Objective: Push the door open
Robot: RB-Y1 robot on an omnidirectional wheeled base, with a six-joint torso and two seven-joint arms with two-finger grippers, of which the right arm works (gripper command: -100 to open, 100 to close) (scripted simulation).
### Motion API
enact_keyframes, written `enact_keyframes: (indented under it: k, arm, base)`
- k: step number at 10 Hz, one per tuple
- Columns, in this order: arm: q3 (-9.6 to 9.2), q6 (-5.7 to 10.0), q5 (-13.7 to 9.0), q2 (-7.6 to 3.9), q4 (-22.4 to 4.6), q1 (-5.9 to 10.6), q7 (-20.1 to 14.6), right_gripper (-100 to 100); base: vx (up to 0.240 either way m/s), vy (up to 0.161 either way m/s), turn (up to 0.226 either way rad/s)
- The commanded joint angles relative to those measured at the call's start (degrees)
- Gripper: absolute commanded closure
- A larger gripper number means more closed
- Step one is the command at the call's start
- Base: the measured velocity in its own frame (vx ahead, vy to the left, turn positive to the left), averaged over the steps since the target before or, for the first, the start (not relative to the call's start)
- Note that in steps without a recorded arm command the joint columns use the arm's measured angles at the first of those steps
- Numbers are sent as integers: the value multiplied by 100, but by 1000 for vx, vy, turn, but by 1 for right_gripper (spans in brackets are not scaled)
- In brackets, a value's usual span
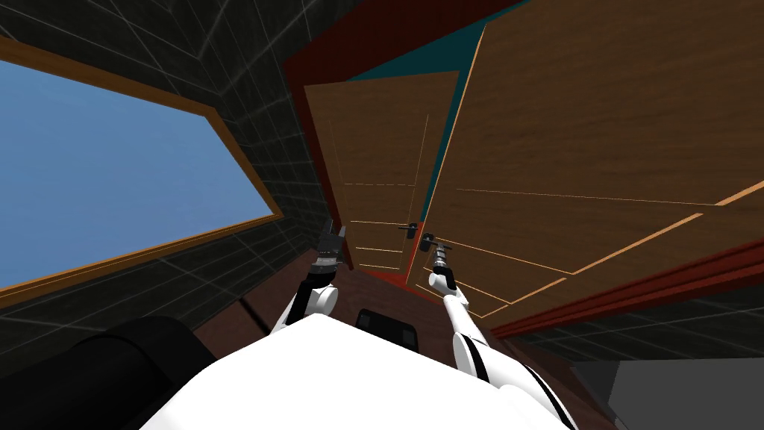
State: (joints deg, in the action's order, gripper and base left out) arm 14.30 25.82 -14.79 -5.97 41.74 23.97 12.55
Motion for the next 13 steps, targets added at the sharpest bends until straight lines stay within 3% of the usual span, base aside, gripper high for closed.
enact_keyframes:
  k: [1, 4, 5, 10, 11, 13]
  arm:
    - [17, 30, -4, -1, -1, -14, 9, -100]
    - [27, 45, -6, -2, 2, -22, 14, -100]
    - [27, 45, -6, -2, 2, -22, 14, 100]
    - [27, 45, -6, -2, 2, -22, 14, 100]
    - [195, 119, -69, -66, -71, -7, 133, 100]
    - [342, 191, -123, -125, -128, 12, 239, 100]
  base:
    - [191, -23, 28]
    - [142, -14, 23]
    - [-11, 0, -6]
    - [-15, 1, 1]
    - [-13, -51, 49]
    - [-18, -123, 57]
